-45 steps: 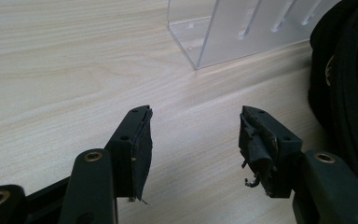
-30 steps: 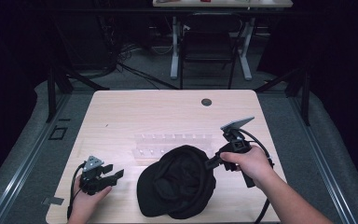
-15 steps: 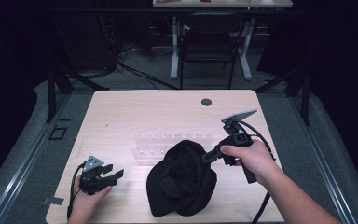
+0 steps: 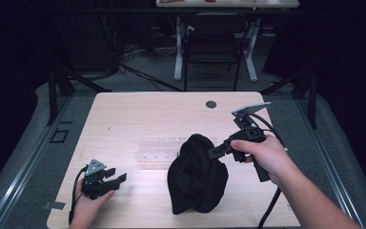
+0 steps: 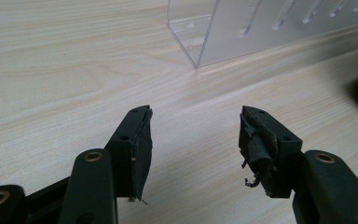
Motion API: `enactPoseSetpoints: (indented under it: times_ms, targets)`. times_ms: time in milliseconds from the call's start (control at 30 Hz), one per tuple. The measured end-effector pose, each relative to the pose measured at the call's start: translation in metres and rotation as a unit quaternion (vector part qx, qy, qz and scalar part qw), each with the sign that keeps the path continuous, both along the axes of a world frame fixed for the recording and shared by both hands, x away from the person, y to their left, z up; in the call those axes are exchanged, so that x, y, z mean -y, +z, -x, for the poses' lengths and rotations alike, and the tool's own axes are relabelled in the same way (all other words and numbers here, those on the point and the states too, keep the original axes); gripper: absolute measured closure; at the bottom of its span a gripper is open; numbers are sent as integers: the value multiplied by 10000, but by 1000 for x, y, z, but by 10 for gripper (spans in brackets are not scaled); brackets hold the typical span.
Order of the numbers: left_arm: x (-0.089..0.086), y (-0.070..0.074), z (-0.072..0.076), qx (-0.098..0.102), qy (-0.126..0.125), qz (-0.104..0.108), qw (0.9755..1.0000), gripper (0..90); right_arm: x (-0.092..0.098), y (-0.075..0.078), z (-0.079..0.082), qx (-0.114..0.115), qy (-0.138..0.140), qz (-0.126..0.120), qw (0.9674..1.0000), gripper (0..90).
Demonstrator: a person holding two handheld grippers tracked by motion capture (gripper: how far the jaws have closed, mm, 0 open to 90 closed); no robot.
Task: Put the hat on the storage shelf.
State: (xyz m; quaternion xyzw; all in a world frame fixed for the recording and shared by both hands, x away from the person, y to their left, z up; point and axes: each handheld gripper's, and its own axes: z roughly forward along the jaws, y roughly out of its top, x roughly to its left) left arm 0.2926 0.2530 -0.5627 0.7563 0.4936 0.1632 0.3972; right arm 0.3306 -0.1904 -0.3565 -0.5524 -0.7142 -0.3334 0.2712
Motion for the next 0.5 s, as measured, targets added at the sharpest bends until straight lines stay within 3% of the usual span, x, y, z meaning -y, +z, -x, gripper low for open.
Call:
enactPoseSetpoints:
  times_ms: [233, 500]
  targets:
    - [0, 0, 0, 6, 5, -5, 10000, 444, 8, 11, 0, 24, -83, -200, 9998, 884]
    - [1, -1, 0, 20, 13, -1, 10000, 444, 19, 27, 0, 244, -249, -441, 9984, 884]
